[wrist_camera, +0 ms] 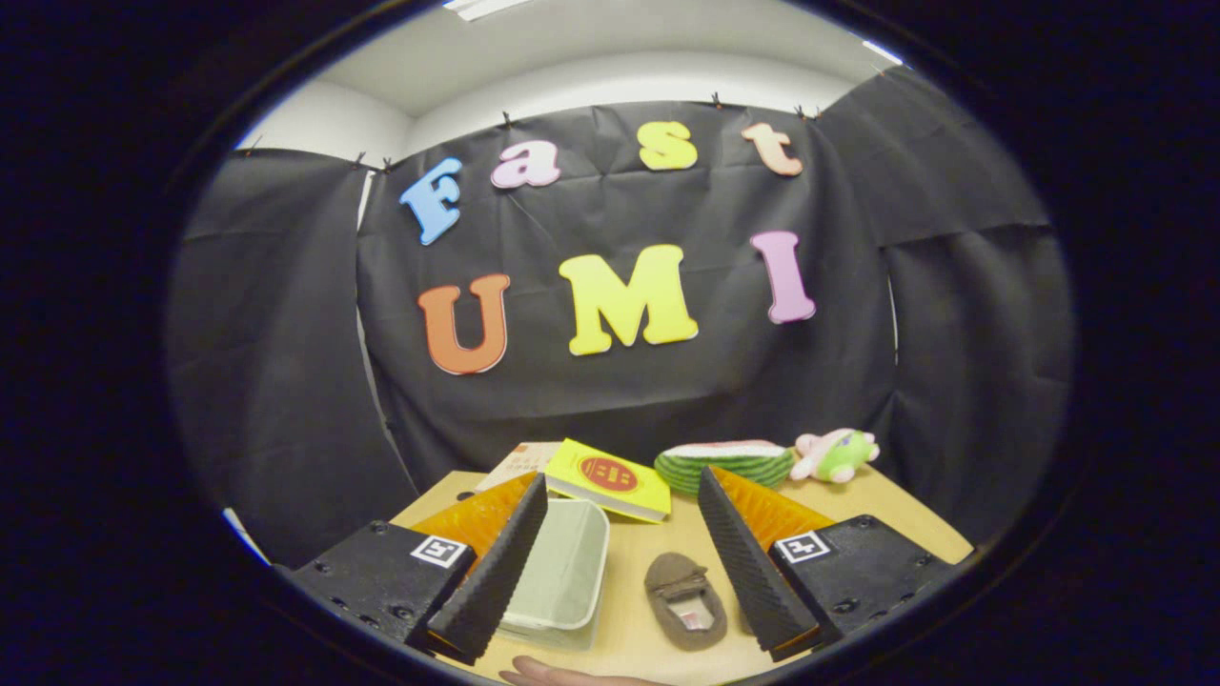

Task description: Open the storage box then place both shoes into the box .Put the left shoe in first, then the right shoe, with the right side of both shoes facing outward in a uniform manner.

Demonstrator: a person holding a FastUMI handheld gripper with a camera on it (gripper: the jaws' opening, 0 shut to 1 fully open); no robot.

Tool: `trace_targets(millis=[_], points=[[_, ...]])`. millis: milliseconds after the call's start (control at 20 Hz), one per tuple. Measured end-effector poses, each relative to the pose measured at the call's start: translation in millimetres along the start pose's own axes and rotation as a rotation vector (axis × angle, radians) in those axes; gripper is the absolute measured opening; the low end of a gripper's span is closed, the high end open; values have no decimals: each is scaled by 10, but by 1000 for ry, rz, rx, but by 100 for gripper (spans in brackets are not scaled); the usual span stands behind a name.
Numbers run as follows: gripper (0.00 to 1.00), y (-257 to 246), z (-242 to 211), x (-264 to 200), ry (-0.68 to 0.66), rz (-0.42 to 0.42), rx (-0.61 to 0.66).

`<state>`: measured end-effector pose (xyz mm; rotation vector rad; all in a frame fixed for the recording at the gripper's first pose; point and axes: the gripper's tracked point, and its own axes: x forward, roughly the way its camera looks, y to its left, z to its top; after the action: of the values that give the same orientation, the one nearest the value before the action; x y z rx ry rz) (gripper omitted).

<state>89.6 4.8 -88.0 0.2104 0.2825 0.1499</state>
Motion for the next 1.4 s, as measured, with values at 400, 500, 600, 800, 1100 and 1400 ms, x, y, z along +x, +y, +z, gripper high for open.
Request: trace_targets(millis=[400, 500, 600, 800, 1100, 1400], points=[[100, -14, -602, 944, 320, 194, 112], [100, 8, -785, 1073, 397, 255, 157], [100, 47, -976, 1178, 473, 327, 201], [98, 45, -1363, 1315, 624, 430, 269], [98, 36, -1624, 1454, 697, 542, 355], [95, 97, -1619, 1432, 717, 685, 527]])
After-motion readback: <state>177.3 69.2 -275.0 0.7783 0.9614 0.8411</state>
